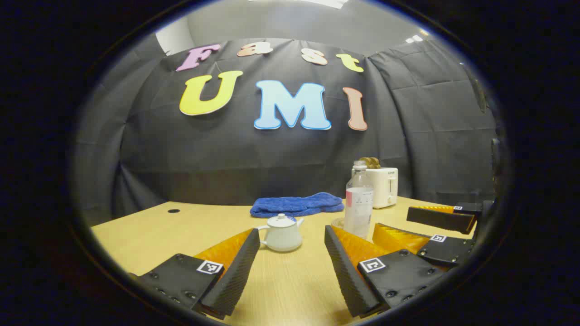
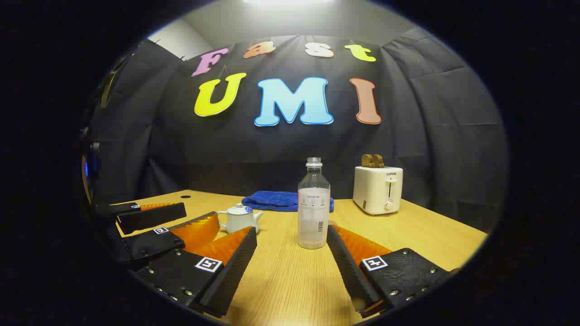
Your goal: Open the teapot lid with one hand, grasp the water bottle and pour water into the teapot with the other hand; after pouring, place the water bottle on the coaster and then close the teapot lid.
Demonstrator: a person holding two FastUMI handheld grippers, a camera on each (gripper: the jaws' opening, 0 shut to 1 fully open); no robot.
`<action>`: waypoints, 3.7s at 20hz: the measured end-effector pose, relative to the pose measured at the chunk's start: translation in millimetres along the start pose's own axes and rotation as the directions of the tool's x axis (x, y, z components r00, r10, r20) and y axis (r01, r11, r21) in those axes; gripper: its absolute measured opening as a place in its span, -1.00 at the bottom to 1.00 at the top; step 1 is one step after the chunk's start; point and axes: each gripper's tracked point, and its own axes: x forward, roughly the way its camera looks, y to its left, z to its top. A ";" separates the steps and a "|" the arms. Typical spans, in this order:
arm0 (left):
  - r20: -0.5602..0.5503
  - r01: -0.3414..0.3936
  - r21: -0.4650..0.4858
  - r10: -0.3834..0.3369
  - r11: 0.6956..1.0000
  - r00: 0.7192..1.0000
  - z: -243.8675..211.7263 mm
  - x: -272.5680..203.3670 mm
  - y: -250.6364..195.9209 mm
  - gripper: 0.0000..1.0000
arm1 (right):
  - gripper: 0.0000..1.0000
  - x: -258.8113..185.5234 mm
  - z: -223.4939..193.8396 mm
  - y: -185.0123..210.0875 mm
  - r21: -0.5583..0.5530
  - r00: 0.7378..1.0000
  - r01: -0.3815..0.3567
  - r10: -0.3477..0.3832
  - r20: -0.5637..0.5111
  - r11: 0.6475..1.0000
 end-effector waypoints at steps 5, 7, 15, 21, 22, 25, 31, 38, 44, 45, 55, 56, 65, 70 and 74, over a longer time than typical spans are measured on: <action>-0.025 -0.010 -0.008 0.010 1.000 1.000 7.8 -10.9 1.1 0.92 | 0.93 -32.2 7.8 -2.4 -0.050 1.000 0.021 -0.021 0.012 0.999; -0.014 -0.032 0.012 0.032 0.999 0.999 17.2 -26.4 6.9 0.90 | 0.93 -50.5 15.4 -3.4 -0.039 0.999 0.014 -0.013 0.031 0.999; -0.003 -0.066 0.057 0.066 0.996 0.998 37.2 -73.8 9.0 0.90 | 0.92 -89.7 41.1 -17.0 -0.044 0.999 0.036 -0.034 0.038 0.998; 0.010 -0.063 0.057 0.062 0.996 0.998 44.0 -85.0 4.1 0.90 | 0.92 -100.6 46.7 -10.5 -0.078 0.998 0.039 -0.034 0.054 0.996; 0.011 -0.064 0.058 0.064 0.996 0.998 44.0 -85.3 5.2 0.90 | 0.92 -100.9 46.9 -9.4 -0.077 0.998 0.036 -0.032 0.055 0.996; 0.003 -0.059 0.035 0.059 0.998 0.998 41.3 -82.1 5.3 0.90 | 0.92 -96.0 43.9 -5.4 -0.069 0.999 0.021 -0.018 0.046 0.997; -0.007 -0.032 -0.005 0.032 0.999 0.999 33.8 -65.3 6.5 0.92 | 0.92 -77.3 49.5 0.2 -0.055 0.998 -0.005 0.009 0.070 0.998; -0.030 0.003 -0.046 -0.004 0.999 1.000 23.0 -33.4 5.3 0.92 | 0.92 -48.2 61.6 -12.6 -0.015 0.994 0.043 -0.041 0.103 0.999; -0.053 0.025 -0.048 -0.028 0.999 0.998 21.4 5.6 5.3 0.90 | 0.92 -10.1 64.0 -19.0 -0.016 0.996 0.048 -0.047 0.078 0.999; -0.055 0.023 -0.041 -0.025 0.999 0.998 19.6 12.8 5.3 0.90 | 0.92 -3.0 61.9 -20.5 -0.013 0.996 0.057 -0.056 0.067 0.998; -0.043 0.061 0.014 -0.061 0.998 0.997 13.8 74.6 6.8 0.92 | 0.92 66.1 37.7 -27.3 -0.014 0.995 0.094 -0.094 -0.043 0.996; -0.043 0.070 0.015 -0.069 0.997 0.997 13.8 82.1 6.6 0.92 | 0.92 72.2 37.6 -29.5 -0.021 0.994 0.100 -0.101 -0.046 0.995; -0.083 0.080 0.029 -0.077 0.996 0.994 5.8 122.6 13.2 0.92 | 0.93 122.4 17.9 -36.5 -0.031 0.986 0.117 -0.119 -0.113 0.993; -0.076 0.087 0.038 -0.084 0.996 0.994 5.1 142.6 15.5 0.90 | 0.92 142.7 -6.9 -37.1 0.003 0.981 0.117 -0.115 -0.156 0.993; -0.090 0.088 0.024 -0.085 0.996 0.992 -6.8 153.1 16.4 0.90 | 0.92 148.6 -12.2 -40.5 -0.028 0.983 0.113 -0.116 -0.144 0.993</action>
